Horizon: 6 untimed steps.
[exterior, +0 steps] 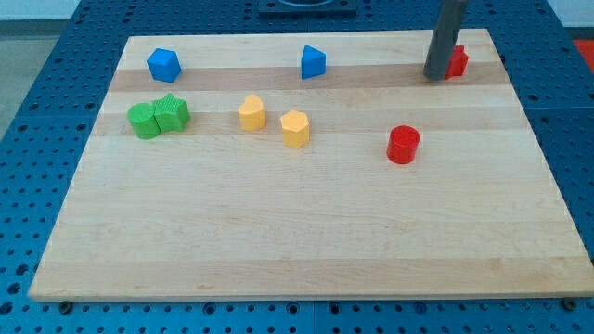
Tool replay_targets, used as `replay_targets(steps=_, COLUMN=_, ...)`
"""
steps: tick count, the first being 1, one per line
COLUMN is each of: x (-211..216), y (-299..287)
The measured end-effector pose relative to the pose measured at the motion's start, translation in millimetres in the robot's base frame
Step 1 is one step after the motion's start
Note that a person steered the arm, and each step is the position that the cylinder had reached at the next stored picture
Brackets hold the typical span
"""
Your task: Separate the green circle from the green star
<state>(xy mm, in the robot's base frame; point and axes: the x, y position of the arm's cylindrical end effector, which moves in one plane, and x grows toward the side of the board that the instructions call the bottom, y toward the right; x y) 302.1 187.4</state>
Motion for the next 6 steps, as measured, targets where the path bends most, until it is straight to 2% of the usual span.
replay_targets(steps=1, x=24, y=-1)
replay_targets(steps=3, x=61, y=-50)
replay_targets(steps=4, x=60, y=-71)
replay_targets(steps=6, x=60, y=-76)
